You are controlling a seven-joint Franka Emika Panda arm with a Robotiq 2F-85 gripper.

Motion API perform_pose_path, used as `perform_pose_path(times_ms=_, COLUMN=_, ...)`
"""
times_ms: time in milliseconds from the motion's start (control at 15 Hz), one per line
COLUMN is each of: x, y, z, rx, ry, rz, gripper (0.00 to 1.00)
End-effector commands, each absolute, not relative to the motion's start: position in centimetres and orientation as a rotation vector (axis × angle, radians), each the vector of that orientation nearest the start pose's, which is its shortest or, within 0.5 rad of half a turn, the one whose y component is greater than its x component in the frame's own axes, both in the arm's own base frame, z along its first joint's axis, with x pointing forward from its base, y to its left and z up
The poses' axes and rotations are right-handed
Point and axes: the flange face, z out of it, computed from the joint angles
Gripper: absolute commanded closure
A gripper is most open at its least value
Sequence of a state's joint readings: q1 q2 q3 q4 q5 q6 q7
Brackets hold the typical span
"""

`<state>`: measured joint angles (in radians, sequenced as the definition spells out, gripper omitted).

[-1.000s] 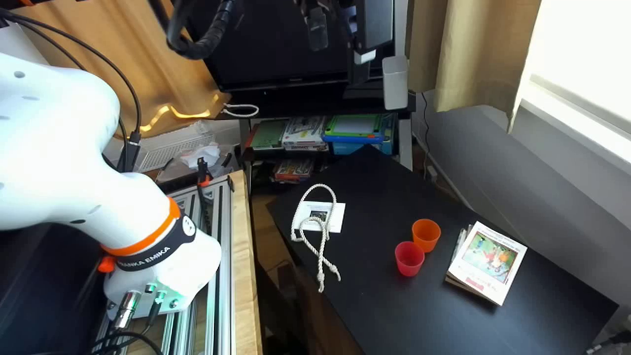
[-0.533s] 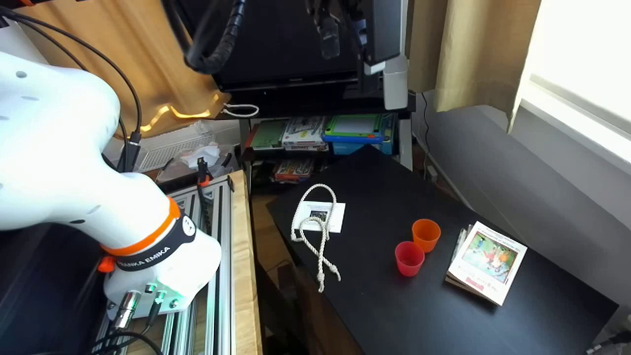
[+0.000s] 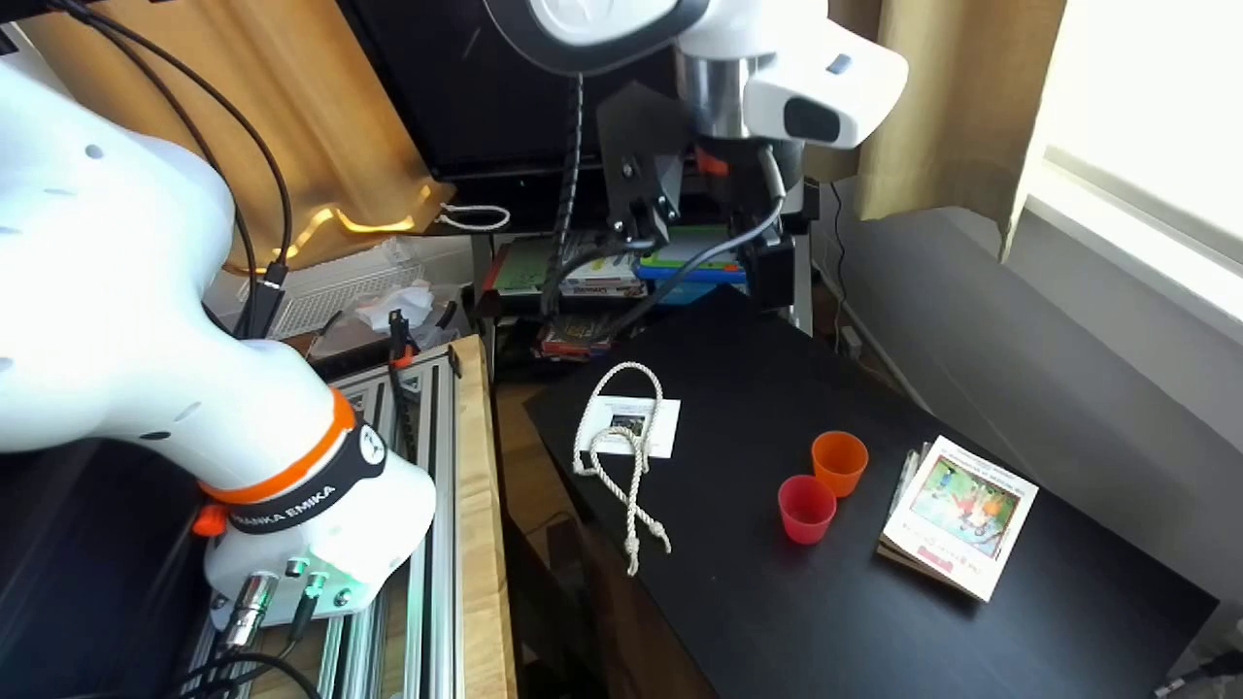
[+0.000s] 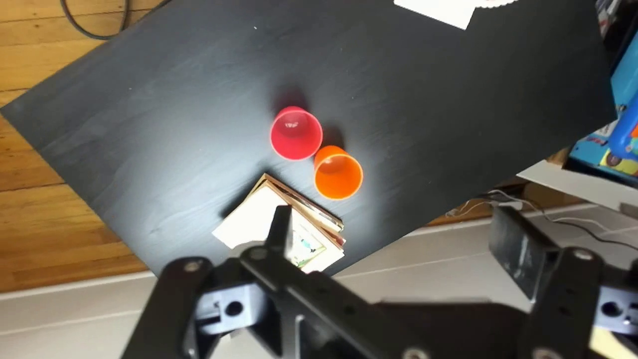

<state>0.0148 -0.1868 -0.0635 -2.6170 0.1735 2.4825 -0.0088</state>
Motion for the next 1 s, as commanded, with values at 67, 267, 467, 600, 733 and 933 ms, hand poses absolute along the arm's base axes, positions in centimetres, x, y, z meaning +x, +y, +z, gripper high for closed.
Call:
perform_pose_path(times_ms=67, x=45.0, y=2.0, z=23.4, rx=-2.946, ry=0.580, rz=-0.203, gripper=0.00)
perform_pose_path(times_ms=267, x=44.7, y=2.4, z=23.1, rx=-2.959, ry=0.523, rz=-0.217, gripper=0.00)
perform_pose_path(times_ms=467, x=45.3, y=2.9, z=21.2, rx=-2.960, ry=0.537, rz=-0.206, gripper=0.00)
perform_pose_path(times_ms=600, x=45.7, y=2.6, z=20.1, rx=-2.957, ry=0.578, rz=-0.189, gripper=0.00)
perform_pose_path(times_ms=733, x=45.8, y=2.8, z=17.8, rx=-2.955, ry=0.577, rz=-0.118, gripper=0.00)
perform_pose_path(times_ms=933, x=46.2, y=3.6, z=14.1, rx=-2.961, ry=0.511, rz=-0.007, gripper=0.00)
